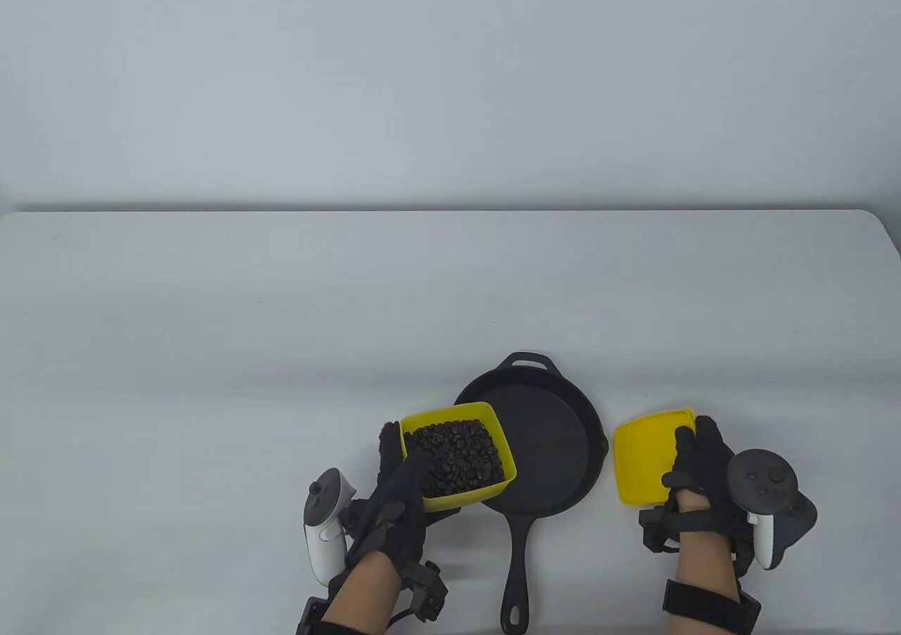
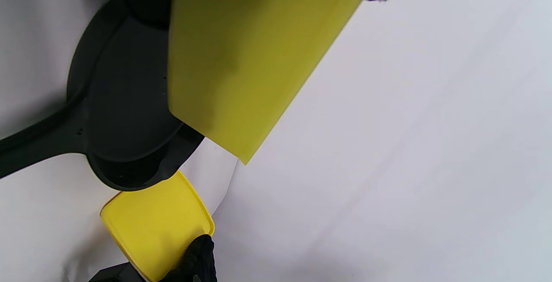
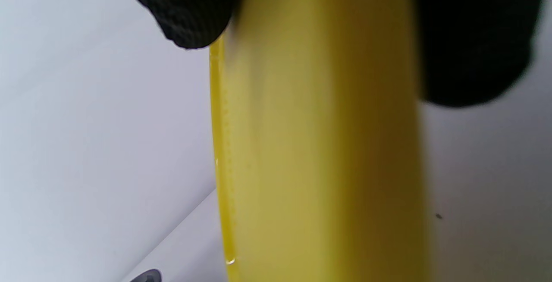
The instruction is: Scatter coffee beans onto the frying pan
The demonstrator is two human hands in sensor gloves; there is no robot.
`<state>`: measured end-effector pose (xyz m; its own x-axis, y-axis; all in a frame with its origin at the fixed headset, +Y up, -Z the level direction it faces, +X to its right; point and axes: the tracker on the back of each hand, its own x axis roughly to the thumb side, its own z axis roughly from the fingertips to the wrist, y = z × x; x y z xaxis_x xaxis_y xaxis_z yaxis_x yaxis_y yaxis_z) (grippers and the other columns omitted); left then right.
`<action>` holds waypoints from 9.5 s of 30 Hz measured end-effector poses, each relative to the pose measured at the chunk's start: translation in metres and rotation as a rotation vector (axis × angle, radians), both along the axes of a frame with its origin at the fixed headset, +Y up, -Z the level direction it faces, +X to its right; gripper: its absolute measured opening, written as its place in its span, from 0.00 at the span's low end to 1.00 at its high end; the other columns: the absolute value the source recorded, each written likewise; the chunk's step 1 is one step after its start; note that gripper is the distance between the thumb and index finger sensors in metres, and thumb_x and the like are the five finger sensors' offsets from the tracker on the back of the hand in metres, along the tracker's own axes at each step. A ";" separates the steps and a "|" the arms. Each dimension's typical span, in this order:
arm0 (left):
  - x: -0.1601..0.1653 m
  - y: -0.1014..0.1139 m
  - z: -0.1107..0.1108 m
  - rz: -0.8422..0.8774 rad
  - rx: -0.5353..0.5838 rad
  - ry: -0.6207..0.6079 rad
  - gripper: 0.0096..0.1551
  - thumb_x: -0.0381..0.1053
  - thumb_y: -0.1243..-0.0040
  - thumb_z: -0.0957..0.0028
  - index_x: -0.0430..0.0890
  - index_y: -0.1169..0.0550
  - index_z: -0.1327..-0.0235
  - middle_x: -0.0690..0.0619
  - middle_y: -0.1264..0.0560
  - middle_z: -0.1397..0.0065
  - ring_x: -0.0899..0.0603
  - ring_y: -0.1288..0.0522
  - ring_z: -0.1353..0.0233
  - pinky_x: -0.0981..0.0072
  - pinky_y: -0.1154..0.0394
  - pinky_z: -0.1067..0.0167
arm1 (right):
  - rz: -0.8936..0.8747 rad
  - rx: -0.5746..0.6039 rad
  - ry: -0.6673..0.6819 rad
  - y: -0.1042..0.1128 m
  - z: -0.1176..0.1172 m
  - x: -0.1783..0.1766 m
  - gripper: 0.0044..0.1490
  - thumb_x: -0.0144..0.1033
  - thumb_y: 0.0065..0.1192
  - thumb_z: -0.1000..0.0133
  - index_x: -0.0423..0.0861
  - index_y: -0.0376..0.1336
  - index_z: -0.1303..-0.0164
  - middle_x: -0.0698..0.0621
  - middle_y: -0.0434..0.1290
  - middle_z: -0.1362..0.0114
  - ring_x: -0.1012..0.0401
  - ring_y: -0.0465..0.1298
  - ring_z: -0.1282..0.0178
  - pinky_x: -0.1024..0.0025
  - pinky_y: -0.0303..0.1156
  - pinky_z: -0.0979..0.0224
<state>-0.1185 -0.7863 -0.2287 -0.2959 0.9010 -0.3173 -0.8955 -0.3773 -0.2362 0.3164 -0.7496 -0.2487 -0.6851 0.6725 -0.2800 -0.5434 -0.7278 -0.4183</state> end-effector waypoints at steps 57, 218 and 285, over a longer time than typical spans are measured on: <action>0.026 -0.006 0.000 -0.098 0.108 -0.055 0.51 0.69 0.50 0.37 0.59 0.68 0.25 0.33 0.48 0.27 0.30 0.32 0.32 0.51 0.26 0.37 | -0.377 -0.148 0.927 0.022 -0.041 -0.211 0.21 0.24 0.66 0.43 0.46 0.67 0.39 0.37 0.66 0.33 0.43 0.78 0.55 0.81 0.84 0.65; 0.005 -0.016 -0.006 -0.044 0.071 0.122 0.51 0.70 0.54 0.37 0.58 0.72 0.28 0.33 0.54 0.26 0.28 0.37 0.29 0.49 0.29 0.33 | -0.491 -0.272 0.537 -0.026 -0.051 -0.142 0.24 0.22 0.61 0.43 0.37 0.66 0.35 0.30 0.64 0.32 0.42 0.78 0.50 0.73 0.85 0.53; 0.032 -0.007 0.003 -0.074 0.112 -0.035 0.50 0.69 0.52 0.36 0.57 0.69 0.26 0.31 0.53 0.26 0.26 0.37 0.31 0.45 0.28 0.36 | -0.364 -0.186 0.840 0.017 -0.029 -0.212 0.22 0.22 0.62 0.43 0.41 0.69 0.38 0.34 0.66 0.32 0.43 0.79 0.50 0.78 0.85 0.55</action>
